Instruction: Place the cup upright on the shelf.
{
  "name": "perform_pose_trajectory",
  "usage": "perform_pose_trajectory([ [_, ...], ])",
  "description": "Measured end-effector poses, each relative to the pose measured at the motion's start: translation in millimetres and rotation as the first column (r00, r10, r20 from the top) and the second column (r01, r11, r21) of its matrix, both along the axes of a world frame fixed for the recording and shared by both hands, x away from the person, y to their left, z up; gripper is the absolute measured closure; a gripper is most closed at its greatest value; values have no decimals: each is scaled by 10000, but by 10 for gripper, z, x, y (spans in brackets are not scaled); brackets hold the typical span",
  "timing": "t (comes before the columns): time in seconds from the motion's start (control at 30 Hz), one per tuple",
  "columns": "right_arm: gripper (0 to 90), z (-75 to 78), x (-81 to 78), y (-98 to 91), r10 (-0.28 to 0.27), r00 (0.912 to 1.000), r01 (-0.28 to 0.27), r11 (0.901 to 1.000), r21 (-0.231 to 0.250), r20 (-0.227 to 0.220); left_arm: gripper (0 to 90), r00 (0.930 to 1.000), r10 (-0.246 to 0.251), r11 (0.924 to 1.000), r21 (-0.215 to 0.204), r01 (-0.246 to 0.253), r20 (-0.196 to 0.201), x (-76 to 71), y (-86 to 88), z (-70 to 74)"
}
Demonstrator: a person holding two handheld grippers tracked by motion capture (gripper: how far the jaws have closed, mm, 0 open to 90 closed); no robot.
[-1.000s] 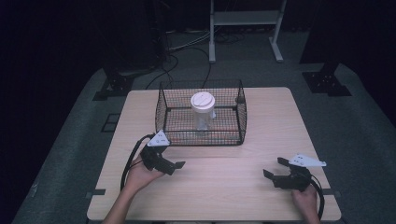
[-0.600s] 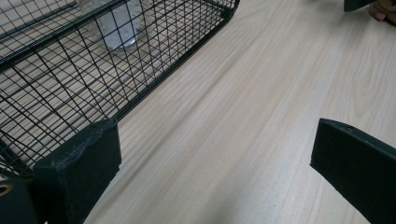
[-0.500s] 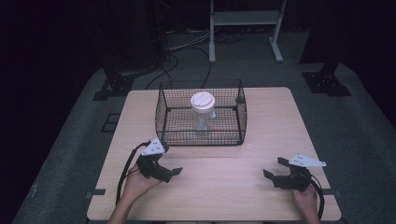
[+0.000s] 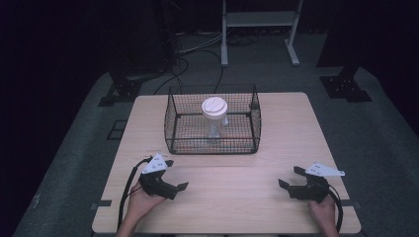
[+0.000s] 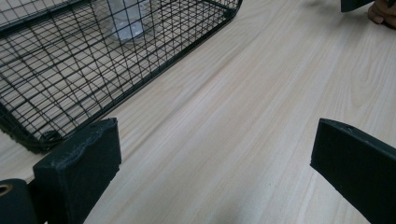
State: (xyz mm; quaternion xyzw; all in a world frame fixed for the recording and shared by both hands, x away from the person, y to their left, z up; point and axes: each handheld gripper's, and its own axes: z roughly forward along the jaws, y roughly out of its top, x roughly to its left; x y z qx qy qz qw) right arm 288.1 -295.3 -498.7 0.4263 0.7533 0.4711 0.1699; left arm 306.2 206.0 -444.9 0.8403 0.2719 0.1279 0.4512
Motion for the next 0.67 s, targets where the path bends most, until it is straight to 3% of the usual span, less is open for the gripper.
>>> perform_pose_trajectory([
  [0.43, 129, 0, 1, -2, -3, 10000, 3, 10000, 10, 7, 8, 9995, 292, 9996, -34, -291, 154, -108, 90, -85],
  [0.67, 129, 0, 2, -5, -6, 10000, 6, 10000, 38, 6, 9, 9989, 454, 9984, -335, -450, 110, -155, 127, -153],
])
